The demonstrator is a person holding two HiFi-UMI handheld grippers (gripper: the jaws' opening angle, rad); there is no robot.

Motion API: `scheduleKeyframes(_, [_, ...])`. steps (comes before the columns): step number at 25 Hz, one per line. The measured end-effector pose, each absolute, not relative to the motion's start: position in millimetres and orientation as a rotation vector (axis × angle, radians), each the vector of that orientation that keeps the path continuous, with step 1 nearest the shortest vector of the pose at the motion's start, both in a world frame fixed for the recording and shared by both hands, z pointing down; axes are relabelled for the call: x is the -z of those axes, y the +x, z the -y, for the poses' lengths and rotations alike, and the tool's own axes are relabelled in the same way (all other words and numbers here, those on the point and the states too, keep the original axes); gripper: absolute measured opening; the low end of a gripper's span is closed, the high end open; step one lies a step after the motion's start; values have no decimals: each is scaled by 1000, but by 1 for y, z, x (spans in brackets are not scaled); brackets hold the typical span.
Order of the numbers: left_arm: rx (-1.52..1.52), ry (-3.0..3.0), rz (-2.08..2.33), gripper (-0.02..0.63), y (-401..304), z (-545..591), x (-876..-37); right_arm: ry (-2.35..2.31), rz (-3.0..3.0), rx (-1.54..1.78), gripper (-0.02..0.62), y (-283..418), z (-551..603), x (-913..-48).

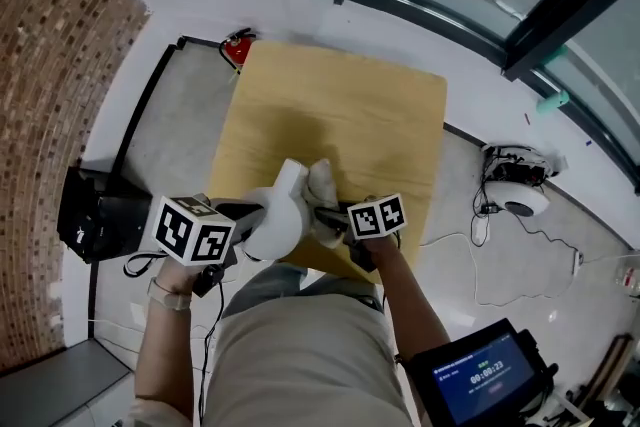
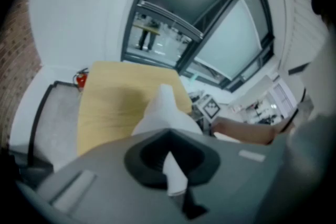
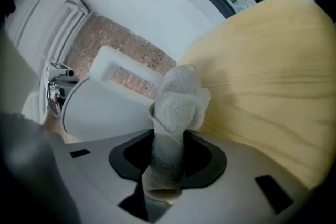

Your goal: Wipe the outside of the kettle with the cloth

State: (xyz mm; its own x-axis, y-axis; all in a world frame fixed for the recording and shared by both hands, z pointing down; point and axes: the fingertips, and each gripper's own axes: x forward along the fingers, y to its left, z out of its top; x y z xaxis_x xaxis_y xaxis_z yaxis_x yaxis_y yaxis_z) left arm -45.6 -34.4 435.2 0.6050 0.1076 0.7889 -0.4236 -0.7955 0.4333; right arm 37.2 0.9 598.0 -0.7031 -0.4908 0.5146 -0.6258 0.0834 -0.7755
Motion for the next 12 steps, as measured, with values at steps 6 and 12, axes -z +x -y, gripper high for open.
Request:
scheduleKeyframes(6, [-739,2053,498,0,-108,14,-421,1265,2453,-1402,146,85,48,-510])
scheduleKeyframes(12, [-670,2002,494,0,-101,-8,-443,1027,2708,-923,146,63,118,-395])
